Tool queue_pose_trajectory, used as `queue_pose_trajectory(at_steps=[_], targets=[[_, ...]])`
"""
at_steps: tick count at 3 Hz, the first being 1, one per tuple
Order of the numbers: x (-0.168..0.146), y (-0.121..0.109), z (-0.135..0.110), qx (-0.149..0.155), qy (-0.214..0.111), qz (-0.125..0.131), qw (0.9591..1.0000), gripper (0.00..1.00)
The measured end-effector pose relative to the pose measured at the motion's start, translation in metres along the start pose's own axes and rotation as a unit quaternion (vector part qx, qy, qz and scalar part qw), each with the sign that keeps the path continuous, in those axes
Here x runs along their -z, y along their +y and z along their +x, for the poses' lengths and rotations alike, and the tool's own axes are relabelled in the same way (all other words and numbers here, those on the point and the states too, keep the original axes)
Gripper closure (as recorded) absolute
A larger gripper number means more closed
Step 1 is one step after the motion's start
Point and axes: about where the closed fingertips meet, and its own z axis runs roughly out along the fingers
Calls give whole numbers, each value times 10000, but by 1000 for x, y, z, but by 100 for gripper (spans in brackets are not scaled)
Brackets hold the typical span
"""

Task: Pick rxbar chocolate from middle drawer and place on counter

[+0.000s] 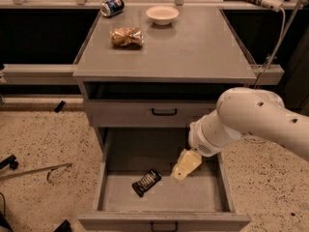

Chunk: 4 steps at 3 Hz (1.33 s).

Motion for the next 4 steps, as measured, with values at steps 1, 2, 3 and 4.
queue_pose_trajectory(at_steps=[1, 2, 3, 4], targets=[[-61, -6, -2, -105, -181, -10, 9998, 0], [-135, -18, -1, -244, -421, 36, 9988, 0], [-203, -32, 1, -407, -640, 108, 9971, 0], [-255, -32, 8, -540, -751, 82, 9957, 0]])
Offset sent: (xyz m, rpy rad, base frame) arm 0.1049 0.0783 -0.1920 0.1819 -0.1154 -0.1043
